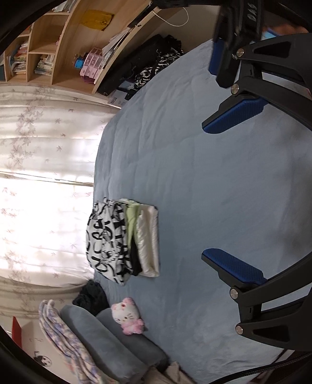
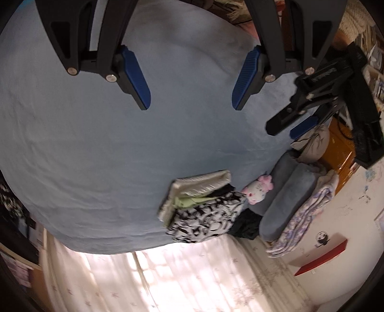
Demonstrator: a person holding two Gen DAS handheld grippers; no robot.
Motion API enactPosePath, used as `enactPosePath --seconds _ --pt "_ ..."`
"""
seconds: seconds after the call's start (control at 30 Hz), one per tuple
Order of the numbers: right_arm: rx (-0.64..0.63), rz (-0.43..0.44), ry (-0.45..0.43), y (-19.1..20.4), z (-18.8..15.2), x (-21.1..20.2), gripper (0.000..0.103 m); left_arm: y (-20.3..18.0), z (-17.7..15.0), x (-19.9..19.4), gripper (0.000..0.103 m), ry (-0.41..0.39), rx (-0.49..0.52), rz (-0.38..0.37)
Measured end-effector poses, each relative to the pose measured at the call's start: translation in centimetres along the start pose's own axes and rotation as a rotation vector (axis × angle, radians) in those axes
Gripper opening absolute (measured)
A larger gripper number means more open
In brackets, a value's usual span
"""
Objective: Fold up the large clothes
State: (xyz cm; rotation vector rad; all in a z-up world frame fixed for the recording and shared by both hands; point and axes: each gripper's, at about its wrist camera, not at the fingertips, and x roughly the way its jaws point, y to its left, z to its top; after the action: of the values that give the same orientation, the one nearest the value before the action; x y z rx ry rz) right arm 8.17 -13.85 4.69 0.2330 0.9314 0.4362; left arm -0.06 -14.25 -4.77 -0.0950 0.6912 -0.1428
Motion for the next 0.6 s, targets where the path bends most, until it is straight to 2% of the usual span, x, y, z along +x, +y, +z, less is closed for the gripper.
enactPosePath --seconds 0.17,0.27,0.6 --pt "0.055 -0.086 -0.044 -1.5 -3.3 0.7 0.071 -1.7 -2.5 0.7 0.096 0.022 -0.007 0.053" --pt "0.085 -0.105 -0.057 -1.9 -4.6 0.7 0.071 -2.6 -3.9 0.9 0.096 0.039 -0.008 0.083" --pt "0.083 -0.151 -0.086 -2.2 -6.0 0.5 0.073 -3.9 -6.2 1.0 0.096 0.073 0.015 0.127"
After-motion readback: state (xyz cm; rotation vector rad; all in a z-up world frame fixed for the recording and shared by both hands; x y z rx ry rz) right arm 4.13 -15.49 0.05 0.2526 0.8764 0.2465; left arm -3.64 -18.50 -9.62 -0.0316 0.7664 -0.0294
